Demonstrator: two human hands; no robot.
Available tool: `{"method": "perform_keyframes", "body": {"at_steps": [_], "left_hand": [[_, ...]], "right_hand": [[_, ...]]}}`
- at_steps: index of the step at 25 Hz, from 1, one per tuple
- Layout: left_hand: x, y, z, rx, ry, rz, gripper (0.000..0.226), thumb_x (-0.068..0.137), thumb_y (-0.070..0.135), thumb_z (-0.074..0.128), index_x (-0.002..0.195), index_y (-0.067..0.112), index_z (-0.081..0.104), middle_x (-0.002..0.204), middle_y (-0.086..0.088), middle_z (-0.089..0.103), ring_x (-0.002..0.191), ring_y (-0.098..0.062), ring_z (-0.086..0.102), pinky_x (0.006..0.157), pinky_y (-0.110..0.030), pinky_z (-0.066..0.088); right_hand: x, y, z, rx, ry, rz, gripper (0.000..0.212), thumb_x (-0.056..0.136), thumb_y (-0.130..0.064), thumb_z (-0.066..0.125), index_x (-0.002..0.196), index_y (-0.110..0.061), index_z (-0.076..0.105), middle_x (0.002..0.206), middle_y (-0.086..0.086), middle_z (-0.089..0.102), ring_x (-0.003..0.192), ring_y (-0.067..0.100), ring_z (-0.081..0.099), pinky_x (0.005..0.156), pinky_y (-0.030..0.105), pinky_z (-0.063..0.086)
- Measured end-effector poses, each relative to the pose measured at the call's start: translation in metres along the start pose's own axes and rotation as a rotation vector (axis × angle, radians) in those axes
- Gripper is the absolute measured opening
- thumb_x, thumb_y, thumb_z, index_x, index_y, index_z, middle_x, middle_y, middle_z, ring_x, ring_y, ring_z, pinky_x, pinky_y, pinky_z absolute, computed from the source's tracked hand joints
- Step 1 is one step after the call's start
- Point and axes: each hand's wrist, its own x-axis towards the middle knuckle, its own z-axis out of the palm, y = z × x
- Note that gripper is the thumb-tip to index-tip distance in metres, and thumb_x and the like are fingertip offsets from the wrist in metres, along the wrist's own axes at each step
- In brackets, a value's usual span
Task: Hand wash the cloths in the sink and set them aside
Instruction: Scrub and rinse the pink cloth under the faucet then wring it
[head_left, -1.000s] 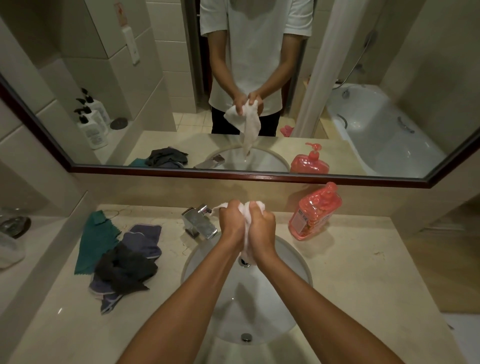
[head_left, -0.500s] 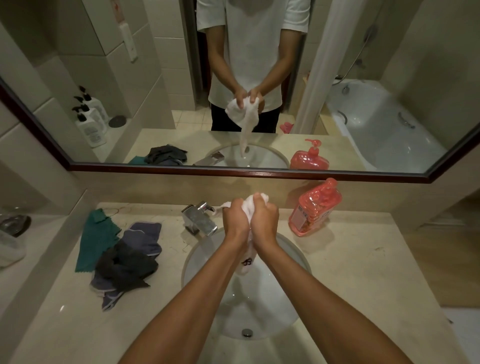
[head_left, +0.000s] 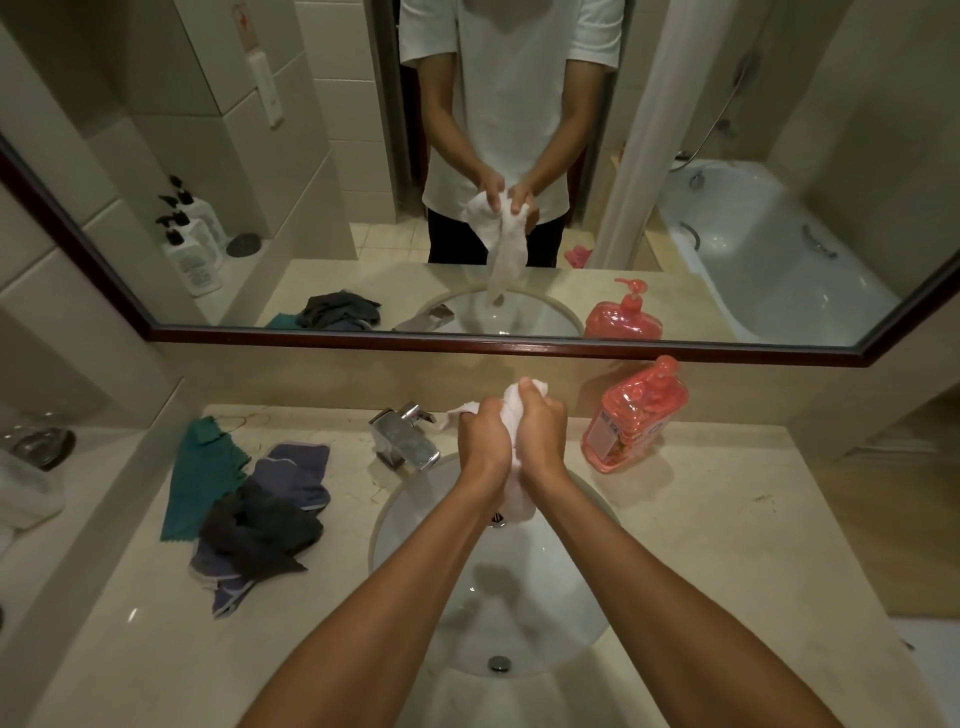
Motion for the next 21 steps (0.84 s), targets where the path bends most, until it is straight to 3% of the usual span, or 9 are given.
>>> {"method": "perform_keyframes", "body": {"at_steps": [5,9,14,18,21], "left_hand": [[0.013,0.008,-0.009,-0.060,0.026,-0.022,0.025,0.094,0.021,0.046,0.071,0.012,0.051,0.062,-0.003,0.057,0.052,-0.016,0.057,0.049,-0.023,0.042],[0.004,-0.003,-0.004,0.004,-0.014,-0.022,0.026,0.095,0.024,0.049,0.074,0.011,0.055,0.067,-0.005,0.059,0.062,-0.021,0.058,0.057,-0.028,0.043],[0.014,0.016,-0.014,-0.037,0.002,-0.037,0.020,0.094,0.021,0.046,0.077,0.011,0.049,0.069,-0.007,0.055,0.062,-0.022,0.055,0.057,-0.028,0.041],[0.002,0.010,-0.009,-0.064,-0.043,-0.036,0.025,0.095,0.025,0.047,0.080,0.009,0.058,0.071,-0.008,0.063,0.063,-0.022,0.061,0.059,-0.028,0.046],[0.007,0.020,-0.013,-0.103,-0.025,-0.036,0.021,0.093,0.025,0.048,0.086,0.009,0.059,0.081,-0.012,0.064,0.072,-0.026,0.063,0.066,-0.031,0.048]], "right_hand": [[-0.022,0.021,0.001,-0.026,-0.088,-0.058,0.033,0.094,-0.032,0.055,0.069,-0.015,0.069,0.066,0.001,0.072,0.064,0.013,0.071,0.054,0.024,0.052],[-0.002,0.001,0.002,-0.072,0.011,-0.012,0.034,0.100,-0.024,0.053,0.069,-0.013,0.064,0.065,0.003,0.067,0.063,0.018,0.066,0.058,0.026,0.049],[-0.028,0.024,0.002,-0.005,-0.094,-0.035,0.029,0.099,-0.022,0.054,0.078,-0.012,0.072,0.069,0.001,0.074,0.068,0.012,0.073,0.056,0.022,0.052],[-0.009,-0.001,0.005,-0.059,-0.024,-0.053,0.033,0.099,-0.024,0.054,0.071,-0.012,0.066,0.067,0.004,0.069,0.065,0.017,0.069,0.062,0.031,0.053],[-0.023,0.010,0.005,0.013,-0.084,-0.012,0.030,0.097,-0.030,0.055,0.088,-0.006,0.070,0.080,0.009,0.075,0.076,0.022,0.074,0.064,0.032,0.057]]}}
